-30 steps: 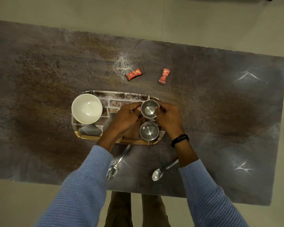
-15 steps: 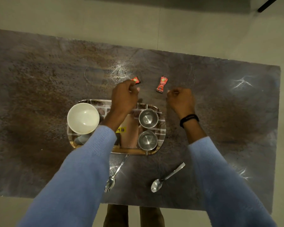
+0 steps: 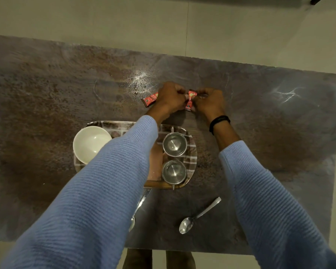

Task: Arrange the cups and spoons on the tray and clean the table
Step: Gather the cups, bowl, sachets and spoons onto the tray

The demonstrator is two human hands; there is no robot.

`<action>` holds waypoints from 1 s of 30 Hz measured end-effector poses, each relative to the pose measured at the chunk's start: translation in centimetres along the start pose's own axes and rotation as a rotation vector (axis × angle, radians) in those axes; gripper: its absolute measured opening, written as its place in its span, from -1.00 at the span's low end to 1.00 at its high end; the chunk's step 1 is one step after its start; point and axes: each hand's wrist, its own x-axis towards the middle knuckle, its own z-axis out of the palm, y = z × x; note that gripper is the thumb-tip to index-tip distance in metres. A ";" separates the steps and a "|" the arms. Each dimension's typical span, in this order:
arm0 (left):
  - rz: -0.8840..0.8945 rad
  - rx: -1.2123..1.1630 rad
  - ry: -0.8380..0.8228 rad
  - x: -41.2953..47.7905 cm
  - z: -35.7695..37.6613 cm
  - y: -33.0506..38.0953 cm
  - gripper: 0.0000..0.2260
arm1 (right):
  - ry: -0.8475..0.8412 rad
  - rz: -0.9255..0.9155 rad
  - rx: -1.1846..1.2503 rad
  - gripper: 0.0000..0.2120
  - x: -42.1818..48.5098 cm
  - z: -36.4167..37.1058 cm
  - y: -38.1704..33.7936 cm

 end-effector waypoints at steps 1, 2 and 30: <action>-0.017 -0.020 -0.010 0.1 0.0 0.0 -0.91 | -0.007 0.002 0.006 -0.84 0.1 0.1 0.0; -0.030 -0.032 -0.019 0.2 0.0 -0.1 -0.90 | -0.016 0.007 0.015 -0.88 0.1 0.1 0.0; -0.154 -0.087 0.475 -15.1 -0.7 -11.5 -0.80 | -0.477 -0.405 -0.924 -0.86 -6.8 8.4 -3.2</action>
